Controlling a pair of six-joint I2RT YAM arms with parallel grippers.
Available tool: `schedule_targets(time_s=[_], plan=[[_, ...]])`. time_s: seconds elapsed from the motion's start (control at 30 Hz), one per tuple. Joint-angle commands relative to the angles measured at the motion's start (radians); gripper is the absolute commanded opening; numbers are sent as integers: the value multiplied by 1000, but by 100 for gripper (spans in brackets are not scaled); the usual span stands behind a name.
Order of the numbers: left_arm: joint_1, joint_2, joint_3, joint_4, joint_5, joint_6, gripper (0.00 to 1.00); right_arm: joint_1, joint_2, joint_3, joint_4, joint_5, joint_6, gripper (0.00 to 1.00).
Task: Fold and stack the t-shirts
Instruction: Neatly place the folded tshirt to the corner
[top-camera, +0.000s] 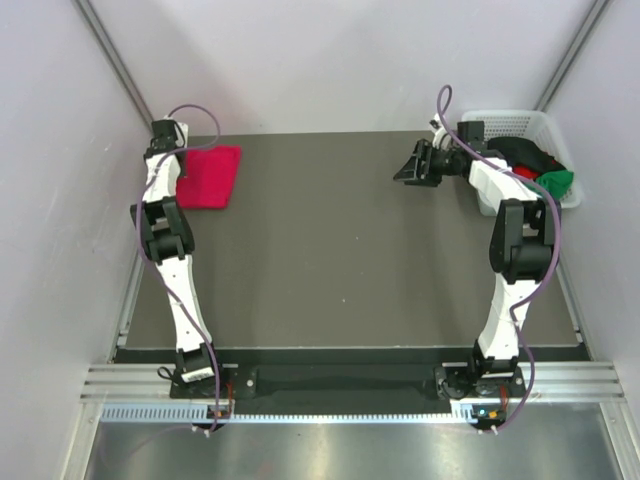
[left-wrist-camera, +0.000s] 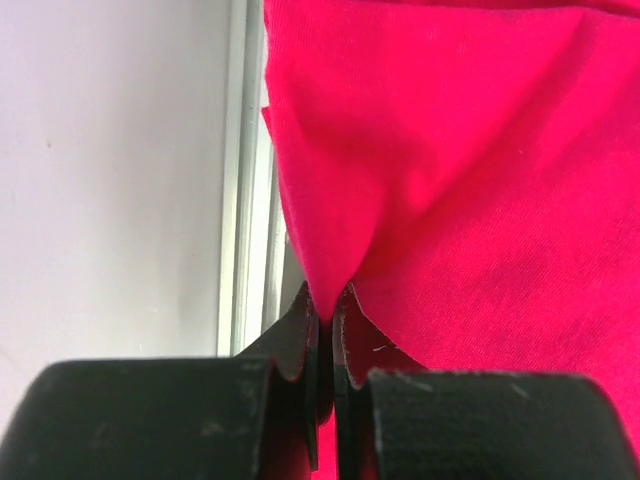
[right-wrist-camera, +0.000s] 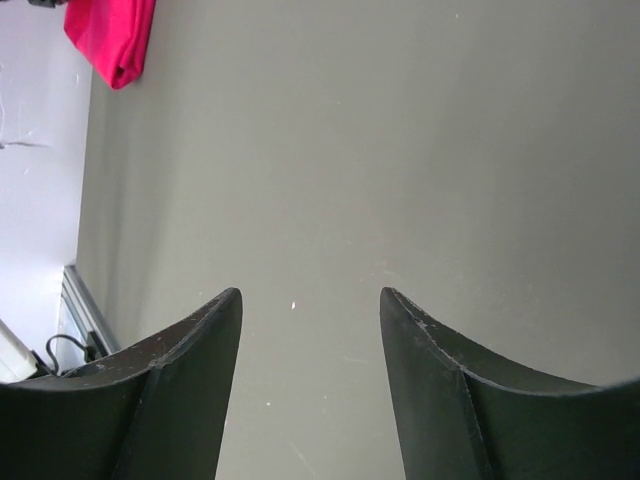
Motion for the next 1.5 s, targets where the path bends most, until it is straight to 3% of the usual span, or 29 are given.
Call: schedule_targets(time_s=[0.0, 0.57, 1.27, 1.3, 1.37, 1.43, 1.47], plan=[[17, 22, 57, 48, -40, 7, 0, 11, -29, 55, -25, 5, -43, 58], [26, 49, 72, 31, -54, -57, 0, 63, -3, 92, -39, 45, -61, 59], [26, -60, -57, -14, -84, -69, 0, 66, 44, 110, 10, 22, -21, 59], [25, -60, -55, -5, -92, -66, 8, 66, 42, 109, 9, 20, -21, 59], [23, -56, -32, 17, -89, -56, 37, 66, 45, 104, 13, 19, -21, 59], [18, -59, -6, 32, -78, -59, 57, 68, 47, 102, 13, 16, -20, 59], [6, -63, 20, 46, -68, -57, 61, 66, 48, 104, 13, 15, -20, 59]])
